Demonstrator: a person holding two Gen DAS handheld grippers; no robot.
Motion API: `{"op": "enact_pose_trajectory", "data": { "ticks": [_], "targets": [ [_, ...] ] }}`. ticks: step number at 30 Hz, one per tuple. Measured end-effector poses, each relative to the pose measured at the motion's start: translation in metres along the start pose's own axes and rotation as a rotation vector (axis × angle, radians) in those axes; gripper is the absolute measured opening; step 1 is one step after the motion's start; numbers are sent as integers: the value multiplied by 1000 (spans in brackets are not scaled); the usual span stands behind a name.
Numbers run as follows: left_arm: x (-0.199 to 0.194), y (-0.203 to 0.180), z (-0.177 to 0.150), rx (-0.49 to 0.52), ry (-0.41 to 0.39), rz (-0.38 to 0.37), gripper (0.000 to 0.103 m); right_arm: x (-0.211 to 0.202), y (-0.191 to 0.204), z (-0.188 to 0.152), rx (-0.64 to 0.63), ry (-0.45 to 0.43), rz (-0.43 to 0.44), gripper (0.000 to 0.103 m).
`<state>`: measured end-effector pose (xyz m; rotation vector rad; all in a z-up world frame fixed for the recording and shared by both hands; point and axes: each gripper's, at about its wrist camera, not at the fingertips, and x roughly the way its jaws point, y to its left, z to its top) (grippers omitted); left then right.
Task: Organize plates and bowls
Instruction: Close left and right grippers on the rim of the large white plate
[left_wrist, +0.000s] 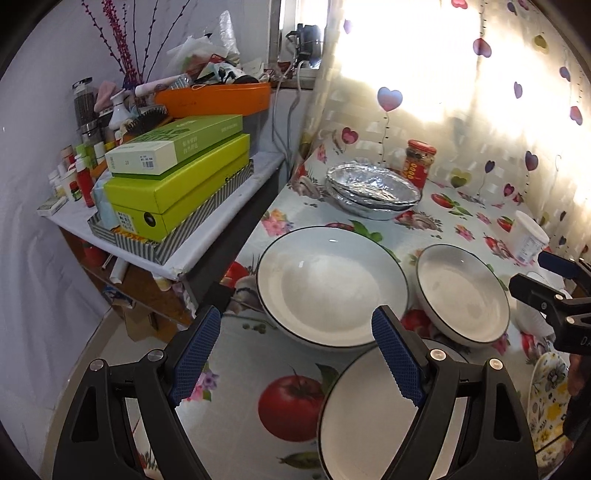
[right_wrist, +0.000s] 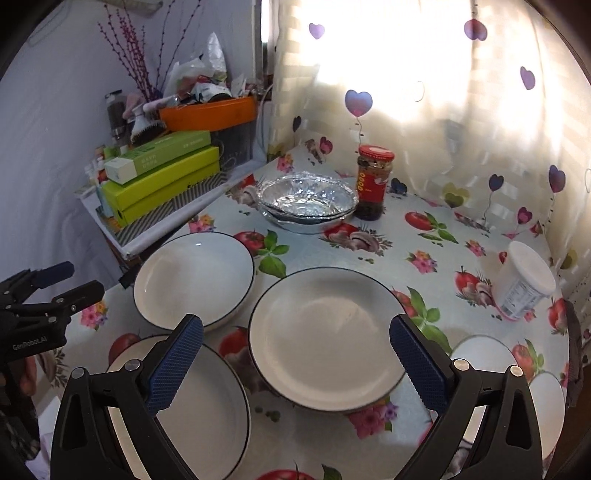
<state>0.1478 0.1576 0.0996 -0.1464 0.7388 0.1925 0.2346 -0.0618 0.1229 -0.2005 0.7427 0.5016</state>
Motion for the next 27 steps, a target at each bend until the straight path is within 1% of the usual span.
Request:
{"op": "enact_pose_trajectory", "data": {
  "ticks": [7,10,15,18,19,22,24,26,27],
  "targets": [
    [28,21,6,-49,49,10,85,37,16,24,-60,25,20,102],
    [39,28,7,-58,67,20,84,55,21,30,-79,45,33,98],
    [55,38,7,-64,89,24,82,86,23,35,-81,92,51,94],
    [62,40,9,-66,97,19,82,102,24,36,-85,124,62,87],
    [64,40,9,-68,98,19,82,107,24,37,-84,136,67,84],
    [72,42,10,-81,112,12,82,121,25,37,-85,161,66,82],
    [77,42,10,-81,120,12,82,132,25,37,-82,177,61,78],
    [81,41,11,-80,127,16,80,142,25,36,-76,194,78,70],
    [83,41,11,-79,132,13,76,145,26,36,-75,198,87,69]
  ]
}}
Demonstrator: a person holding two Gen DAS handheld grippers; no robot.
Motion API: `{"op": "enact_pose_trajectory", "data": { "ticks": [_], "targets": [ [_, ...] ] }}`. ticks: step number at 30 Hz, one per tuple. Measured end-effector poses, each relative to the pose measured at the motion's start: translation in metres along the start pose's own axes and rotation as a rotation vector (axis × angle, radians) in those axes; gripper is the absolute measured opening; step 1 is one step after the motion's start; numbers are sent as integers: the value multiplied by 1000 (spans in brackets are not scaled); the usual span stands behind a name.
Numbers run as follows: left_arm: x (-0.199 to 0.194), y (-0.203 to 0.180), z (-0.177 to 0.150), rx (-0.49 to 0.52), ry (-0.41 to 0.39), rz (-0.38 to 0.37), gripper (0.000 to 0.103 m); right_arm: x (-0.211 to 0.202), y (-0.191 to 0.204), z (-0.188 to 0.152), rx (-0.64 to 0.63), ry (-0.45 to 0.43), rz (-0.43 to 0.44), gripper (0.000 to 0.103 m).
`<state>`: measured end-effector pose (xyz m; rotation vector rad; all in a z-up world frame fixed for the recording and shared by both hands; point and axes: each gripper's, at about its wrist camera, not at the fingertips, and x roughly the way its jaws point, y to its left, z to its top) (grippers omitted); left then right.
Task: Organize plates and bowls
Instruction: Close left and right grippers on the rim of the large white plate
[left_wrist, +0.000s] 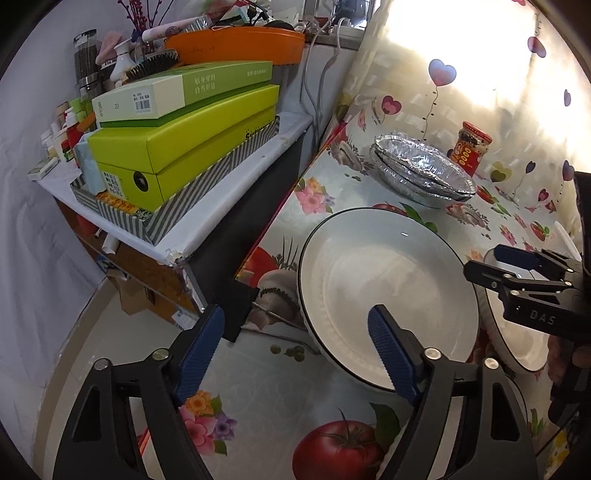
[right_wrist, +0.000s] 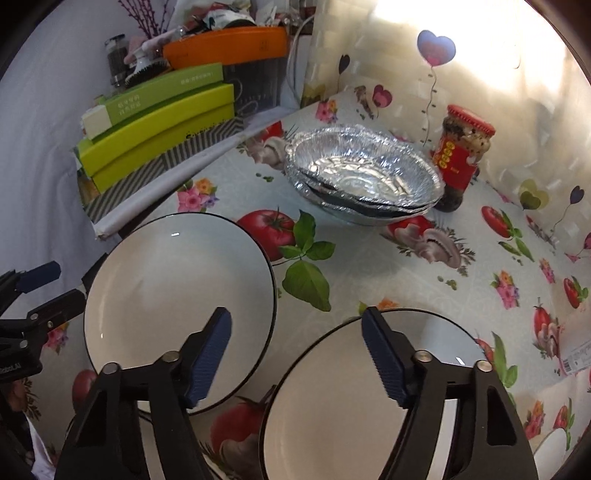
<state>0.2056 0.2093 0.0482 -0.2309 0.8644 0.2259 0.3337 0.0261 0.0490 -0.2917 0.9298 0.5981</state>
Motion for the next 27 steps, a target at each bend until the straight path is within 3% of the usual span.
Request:
{"op": "enact_pose_trajectory", "data": {
  "ticks": [8,13,15,18,21,24,27],
  "targets": [
    [13,2,0,-10,27,0,73,12,1,3,-8,10,27,61],
    [19,-1,0,-2,46,-3,61,18,3,5,-18,18,24,57],
    [21,-2,-1,2,52,-1,59,20,3,6,-21,20,23,53],
    [24,-4,-2,7,63,-1,48,23,5,6,-27,26,22,45],
    [27,-4,-3,3,67,8,47,26,5,6,-27,31,20,38],
    [31,-5,-3,-1,76,13,37,29,5,6,-22,33,21,33],
    [32,-5,-3,-3,76,10,36,30,4,5,-24,35,23,27]
  ]
}}
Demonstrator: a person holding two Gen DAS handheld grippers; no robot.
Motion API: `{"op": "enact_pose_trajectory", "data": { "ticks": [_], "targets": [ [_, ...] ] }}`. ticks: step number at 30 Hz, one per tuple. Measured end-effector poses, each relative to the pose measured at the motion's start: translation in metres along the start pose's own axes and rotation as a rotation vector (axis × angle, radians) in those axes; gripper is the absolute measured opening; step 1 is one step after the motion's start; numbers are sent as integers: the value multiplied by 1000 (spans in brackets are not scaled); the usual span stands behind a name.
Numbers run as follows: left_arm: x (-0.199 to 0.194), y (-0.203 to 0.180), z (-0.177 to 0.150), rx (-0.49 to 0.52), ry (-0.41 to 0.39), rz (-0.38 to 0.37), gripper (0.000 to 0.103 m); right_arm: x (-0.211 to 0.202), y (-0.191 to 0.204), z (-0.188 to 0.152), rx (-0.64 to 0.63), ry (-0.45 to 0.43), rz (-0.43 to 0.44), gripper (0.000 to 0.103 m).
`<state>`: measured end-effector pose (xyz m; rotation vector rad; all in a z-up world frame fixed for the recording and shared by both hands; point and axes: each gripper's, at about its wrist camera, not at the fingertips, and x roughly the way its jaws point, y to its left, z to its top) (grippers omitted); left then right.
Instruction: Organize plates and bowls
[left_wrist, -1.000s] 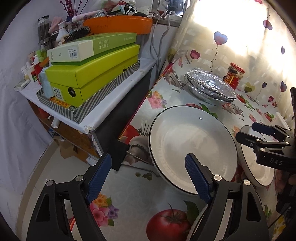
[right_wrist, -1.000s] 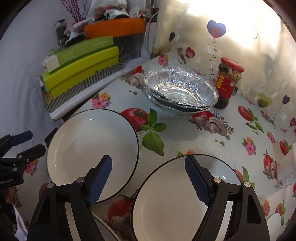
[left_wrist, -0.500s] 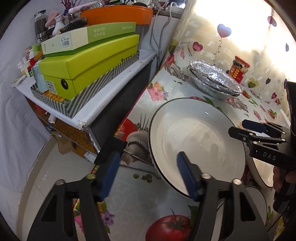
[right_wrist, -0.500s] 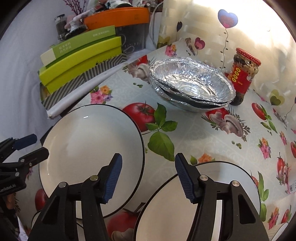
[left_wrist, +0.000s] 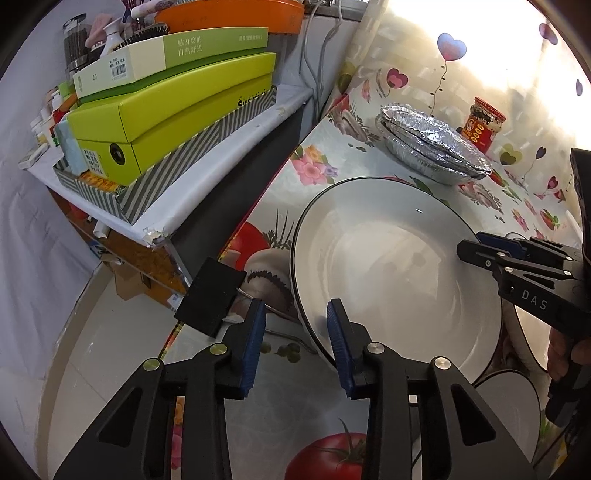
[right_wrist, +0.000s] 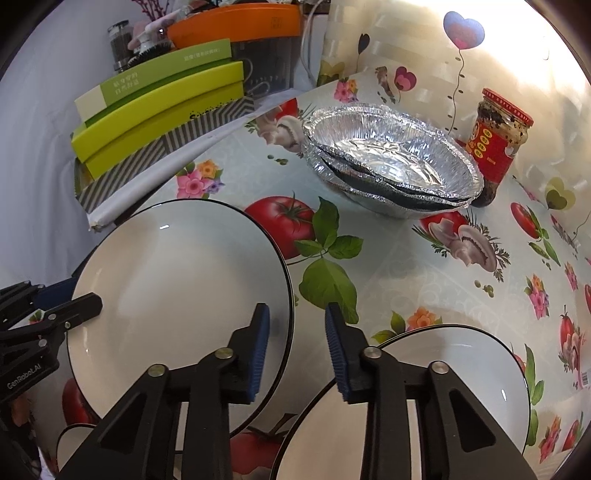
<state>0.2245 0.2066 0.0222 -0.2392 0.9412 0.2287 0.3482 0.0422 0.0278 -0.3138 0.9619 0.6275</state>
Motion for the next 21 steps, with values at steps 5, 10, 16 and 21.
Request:
{"op": "enact_pose_trajectory", "data": {
  "ticks": [5,10,16,21],
  "targets": [
    [0,-3,0,9,-2,-1,26,-1,0,0,-3,-3,2,22],
    [0,-9,1,21,-5,4,19,-2,4,1,-20,-5,-1,15],
    [0,-8,1,12,-4,10,17,-3,8,1,-26,-8,-7,10],
    [-1,-8,2,-1,-6,17,17,-3,7,0,-19,-8,-9,10]
  ]
}}
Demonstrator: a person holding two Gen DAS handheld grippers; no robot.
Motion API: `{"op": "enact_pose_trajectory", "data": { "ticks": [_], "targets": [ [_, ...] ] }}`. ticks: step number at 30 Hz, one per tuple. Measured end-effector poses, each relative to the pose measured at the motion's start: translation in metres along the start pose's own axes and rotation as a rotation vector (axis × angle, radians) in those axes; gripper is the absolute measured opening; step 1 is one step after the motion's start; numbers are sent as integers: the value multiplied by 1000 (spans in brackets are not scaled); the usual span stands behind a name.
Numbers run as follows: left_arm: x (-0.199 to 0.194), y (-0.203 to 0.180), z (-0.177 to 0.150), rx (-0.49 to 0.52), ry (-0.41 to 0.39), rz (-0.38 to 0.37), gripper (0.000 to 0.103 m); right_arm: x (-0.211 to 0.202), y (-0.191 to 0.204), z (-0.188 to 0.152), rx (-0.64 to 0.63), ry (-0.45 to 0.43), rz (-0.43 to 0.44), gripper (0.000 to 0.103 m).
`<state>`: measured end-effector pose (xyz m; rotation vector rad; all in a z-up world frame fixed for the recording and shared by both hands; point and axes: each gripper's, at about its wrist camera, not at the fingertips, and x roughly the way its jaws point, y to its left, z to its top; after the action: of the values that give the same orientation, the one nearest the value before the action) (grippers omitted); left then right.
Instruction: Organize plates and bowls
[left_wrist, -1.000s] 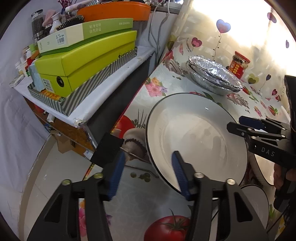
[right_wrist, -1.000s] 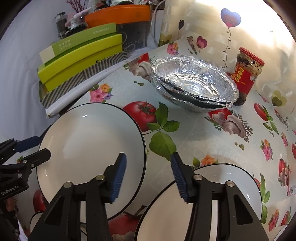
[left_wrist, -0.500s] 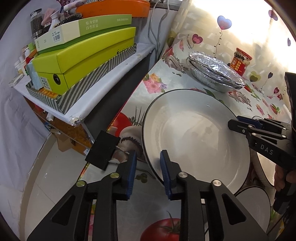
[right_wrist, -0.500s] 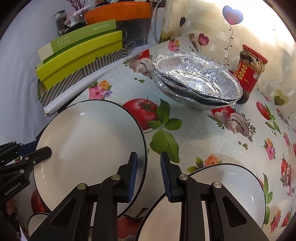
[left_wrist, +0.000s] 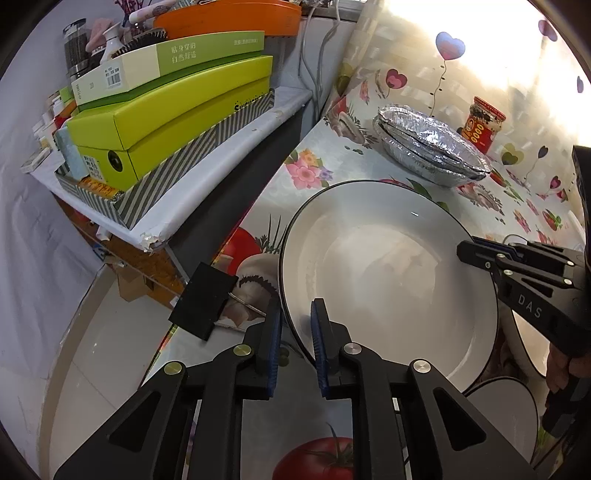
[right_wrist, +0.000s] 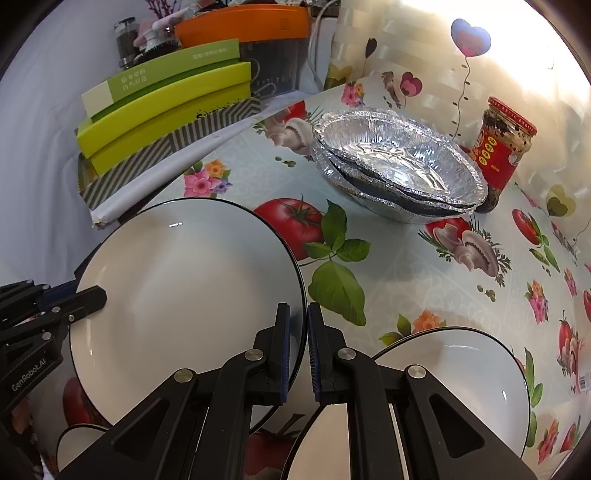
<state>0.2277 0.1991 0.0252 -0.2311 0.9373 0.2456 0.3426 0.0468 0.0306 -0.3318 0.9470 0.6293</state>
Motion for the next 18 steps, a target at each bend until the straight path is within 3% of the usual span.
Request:
{"op": "enact_pose_trajectory", "data": {
  "ticks": [9,12,18],
  "targets": [
    [-4,-4,1,1,1,14,17,-10,0,3,16,-25,-8,9],
    [-1,-2,2,-7,3,14,17,-13,5,5,-4,-38,31,5],
    [0,-1,0,-3,4,11,17,-9,-3,12,36,-52,-18,7]
  ]
}}
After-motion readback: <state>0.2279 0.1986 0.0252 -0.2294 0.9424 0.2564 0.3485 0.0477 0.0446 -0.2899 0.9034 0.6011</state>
